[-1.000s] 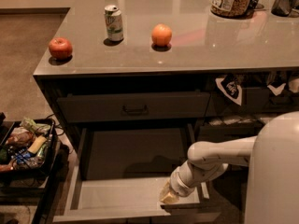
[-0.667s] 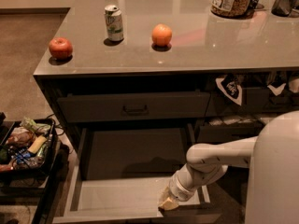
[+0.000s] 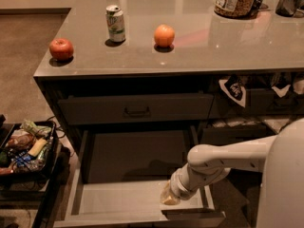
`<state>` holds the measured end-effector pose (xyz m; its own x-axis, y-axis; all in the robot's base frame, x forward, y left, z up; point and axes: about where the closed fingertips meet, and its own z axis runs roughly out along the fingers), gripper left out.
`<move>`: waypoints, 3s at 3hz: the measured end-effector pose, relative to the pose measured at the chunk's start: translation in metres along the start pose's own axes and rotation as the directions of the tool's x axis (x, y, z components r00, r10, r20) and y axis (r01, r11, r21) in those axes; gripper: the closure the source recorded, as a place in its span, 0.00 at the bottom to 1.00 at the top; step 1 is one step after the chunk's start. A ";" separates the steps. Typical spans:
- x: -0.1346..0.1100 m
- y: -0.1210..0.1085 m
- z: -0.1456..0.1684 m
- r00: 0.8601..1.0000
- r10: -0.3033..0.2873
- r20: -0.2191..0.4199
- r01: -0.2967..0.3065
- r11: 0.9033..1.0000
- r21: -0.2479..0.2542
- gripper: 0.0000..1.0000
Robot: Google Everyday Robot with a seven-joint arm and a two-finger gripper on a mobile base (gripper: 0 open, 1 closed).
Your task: Open middle drawer
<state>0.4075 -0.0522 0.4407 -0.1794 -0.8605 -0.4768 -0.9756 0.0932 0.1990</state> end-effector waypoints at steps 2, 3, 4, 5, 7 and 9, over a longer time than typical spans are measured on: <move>-0.033 -0.113 -0.012 0.951 -0.307 0.047 0.283 0.919 0.275 1.00; -0.059 -0.168 -0.045 0.894 -0.440 0.086 0.363 0.822 0.439 1.00; -0.071 -0.190 -0.112 0.864 -0.501 0.054 0.370 0.704 0.606 1.00; -0.068 -0.165 -0.177 0.876 -0.481 -0.032 0.356 0.601 0.715 1.00; -0.051 -0.102 -0.220 0.905 -0.406 -0.130 0.350 0.535 0.768 1.00; -0.051 -0.103 -0.221 0.905 -0.405 -0.128 0.349 0.535 0.770 0.58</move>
Offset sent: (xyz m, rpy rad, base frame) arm 0.2217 0.0248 0.0273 0.1554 -0.6610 0.1853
